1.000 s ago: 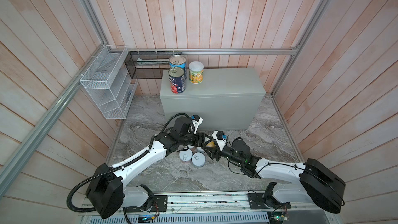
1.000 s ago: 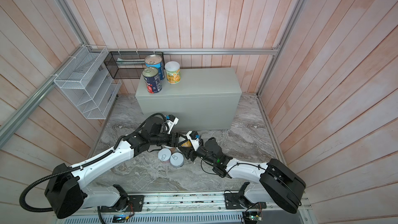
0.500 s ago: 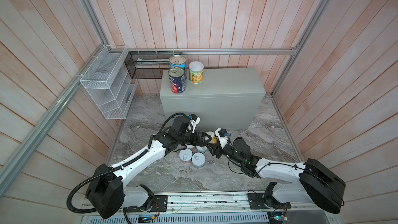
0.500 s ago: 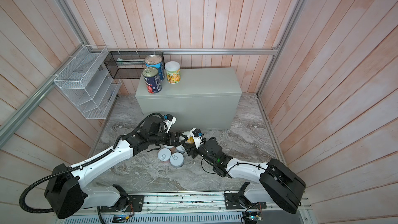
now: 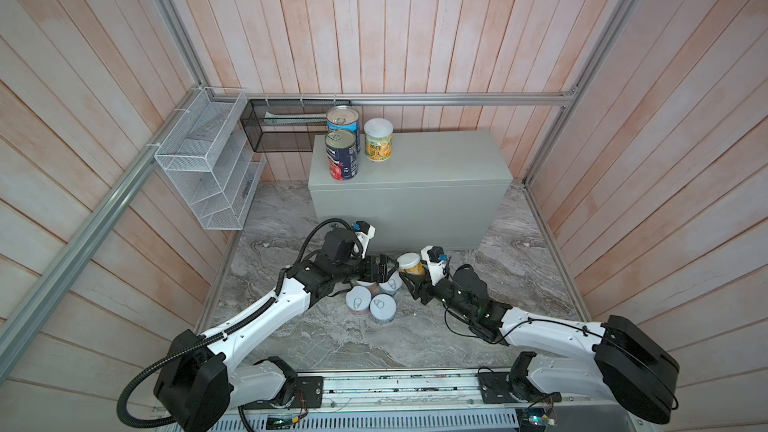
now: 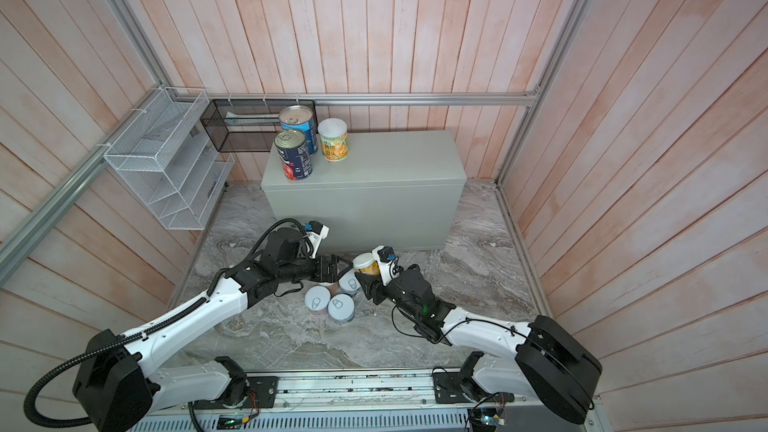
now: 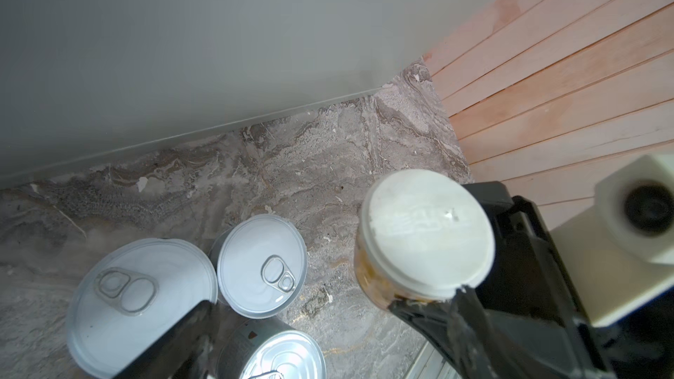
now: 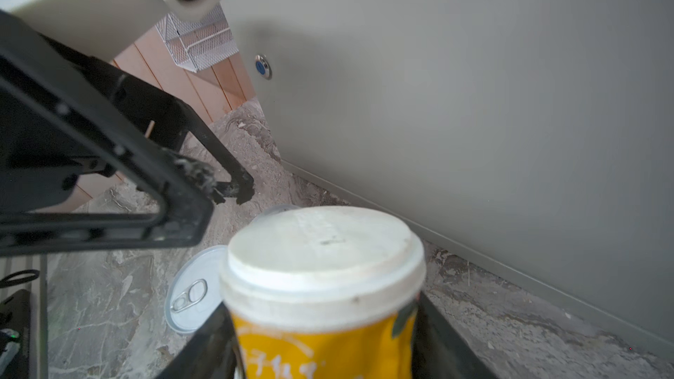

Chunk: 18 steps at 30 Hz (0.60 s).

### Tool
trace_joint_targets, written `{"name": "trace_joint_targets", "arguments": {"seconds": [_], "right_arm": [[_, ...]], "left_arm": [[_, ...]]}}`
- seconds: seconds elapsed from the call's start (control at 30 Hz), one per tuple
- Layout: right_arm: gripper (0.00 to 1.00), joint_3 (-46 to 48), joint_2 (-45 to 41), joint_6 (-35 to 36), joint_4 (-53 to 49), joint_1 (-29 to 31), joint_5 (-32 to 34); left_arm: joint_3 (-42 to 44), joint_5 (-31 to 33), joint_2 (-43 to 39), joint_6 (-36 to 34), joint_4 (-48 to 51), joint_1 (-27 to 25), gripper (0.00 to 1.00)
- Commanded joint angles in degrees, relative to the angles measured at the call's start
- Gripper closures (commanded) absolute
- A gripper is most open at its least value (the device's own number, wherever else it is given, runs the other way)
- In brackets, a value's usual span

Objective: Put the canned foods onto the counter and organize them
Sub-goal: 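Open the left gripper and draw it back while the right gripper holds the can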

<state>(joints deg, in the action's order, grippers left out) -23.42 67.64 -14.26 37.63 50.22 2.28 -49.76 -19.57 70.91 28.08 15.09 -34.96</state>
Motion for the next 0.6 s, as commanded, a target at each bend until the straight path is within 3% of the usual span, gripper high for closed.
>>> {"name": "trace_joint_targets", "arguments": {"seconds": [0.0, 0.57], "right_arm": [[0.38, 0.3, -3.87, -2.31, 1.68, -0.1, 2.25], [0.36, 10.95, -20.24, -6.56, -1.21, -0.14, 6.55]], "left_arm": [[0.57, 1.11, -0.97, -1.35, -1.91, 0.42, 0.0], [0.21, 5.1, 1.88, 2.23, -1.9, 0.58, 0.0]]}}
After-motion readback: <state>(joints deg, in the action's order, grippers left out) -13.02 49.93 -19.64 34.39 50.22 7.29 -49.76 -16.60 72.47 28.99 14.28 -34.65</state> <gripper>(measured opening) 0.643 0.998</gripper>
